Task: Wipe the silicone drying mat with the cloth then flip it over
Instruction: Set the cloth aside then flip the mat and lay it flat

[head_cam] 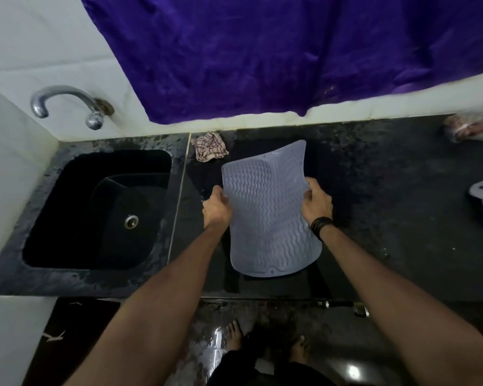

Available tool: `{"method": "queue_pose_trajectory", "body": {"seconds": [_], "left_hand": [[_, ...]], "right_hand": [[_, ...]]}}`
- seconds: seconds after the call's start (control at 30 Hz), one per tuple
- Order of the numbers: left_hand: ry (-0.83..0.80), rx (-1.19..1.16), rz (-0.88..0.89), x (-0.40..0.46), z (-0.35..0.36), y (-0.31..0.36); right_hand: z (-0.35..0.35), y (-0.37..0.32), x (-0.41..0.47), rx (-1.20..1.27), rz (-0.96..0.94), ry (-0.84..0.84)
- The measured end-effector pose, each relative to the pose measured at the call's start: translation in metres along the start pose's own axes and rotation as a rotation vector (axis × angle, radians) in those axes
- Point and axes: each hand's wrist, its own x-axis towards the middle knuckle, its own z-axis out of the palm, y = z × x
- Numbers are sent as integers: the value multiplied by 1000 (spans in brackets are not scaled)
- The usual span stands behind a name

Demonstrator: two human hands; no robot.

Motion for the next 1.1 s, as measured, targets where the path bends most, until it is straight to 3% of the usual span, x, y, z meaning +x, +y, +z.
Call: {"method": "queue_pose_trajectory", "body": {"seconds": [0.37, 0.6, 0.8, 0.87, 0.97, 1.03, 1.1], "left_hand": [[23, -28, -75, 41, -94, -86], [-161, 50, -105, 50, -89, -139], [-128, 101, -117, 53, -92, -153], [-84, 197, -45, 49, -89, -154], [-15, 404, 192, 42, -85, -157], [-120, 485, 338, 39, -83, -154], [-296, 583, 414, 37, -79, -151]], "right_hand": [[77, -65, -18, 111, 112, -92], [113, -54, -42, -5, 256, -88], [109, -48, -43, -105, 345, -72], [109, -48, -48, -296, 285, -92], [118, -48, -62, -652, 8, -108], [127, -54, -70, -740, -158, -238], [137, -60, -72, -836, -209, -451]]}}
